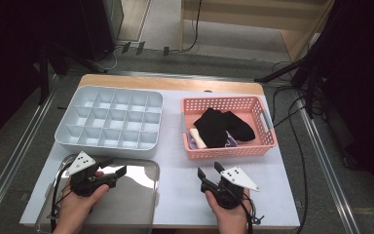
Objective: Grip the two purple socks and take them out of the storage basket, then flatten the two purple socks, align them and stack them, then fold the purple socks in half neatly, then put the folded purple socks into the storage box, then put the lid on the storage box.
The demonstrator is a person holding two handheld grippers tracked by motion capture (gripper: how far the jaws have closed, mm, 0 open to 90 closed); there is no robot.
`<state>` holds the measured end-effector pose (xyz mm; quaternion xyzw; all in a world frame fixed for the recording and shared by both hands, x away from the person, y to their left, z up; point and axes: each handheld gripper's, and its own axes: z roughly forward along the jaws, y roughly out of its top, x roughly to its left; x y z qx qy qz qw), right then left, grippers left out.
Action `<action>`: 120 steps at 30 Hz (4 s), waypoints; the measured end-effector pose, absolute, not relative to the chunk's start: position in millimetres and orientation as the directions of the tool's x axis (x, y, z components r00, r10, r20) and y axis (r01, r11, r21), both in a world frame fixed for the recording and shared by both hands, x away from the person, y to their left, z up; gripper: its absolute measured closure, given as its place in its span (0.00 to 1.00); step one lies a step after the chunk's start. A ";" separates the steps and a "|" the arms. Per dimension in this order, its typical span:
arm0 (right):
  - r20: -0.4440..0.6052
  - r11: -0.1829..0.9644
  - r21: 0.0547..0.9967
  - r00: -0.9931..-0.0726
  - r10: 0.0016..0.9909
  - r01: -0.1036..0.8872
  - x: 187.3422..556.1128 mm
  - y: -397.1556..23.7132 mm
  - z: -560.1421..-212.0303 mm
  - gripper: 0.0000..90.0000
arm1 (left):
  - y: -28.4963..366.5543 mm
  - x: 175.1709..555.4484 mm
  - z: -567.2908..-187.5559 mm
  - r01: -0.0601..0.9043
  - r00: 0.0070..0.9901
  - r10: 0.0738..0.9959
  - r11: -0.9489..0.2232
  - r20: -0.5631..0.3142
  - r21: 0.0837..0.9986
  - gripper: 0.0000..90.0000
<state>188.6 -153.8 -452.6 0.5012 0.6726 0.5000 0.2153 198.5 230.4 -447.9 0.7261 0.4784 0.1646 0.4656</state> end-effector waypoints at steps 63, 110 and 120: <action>0.185 -0.009 0.841 -0.273 0.944 0.540 329.5 -180.0 -419.1 0.42 | 216.7 209.3 -472.9 0.575 0.552 0.802 -0.165 -0.231 0.801 0.24; 0.166 0.026 0.764 -0.235 0.958 0.645 344.1 -162.9 -432.6 0.48 | 217.6 209.5 -473.1 0.580 0.547 0.802 -0.156 -0.240 0.800 0.25; 0.263 0.024 0.711 -0.298 0.917 0.703 349.5 -151.2 -441.5 0.97 | 218.0 210.0 -473.3 0.582 0.551 0.797 -0.154 -0.248 0.799 0.25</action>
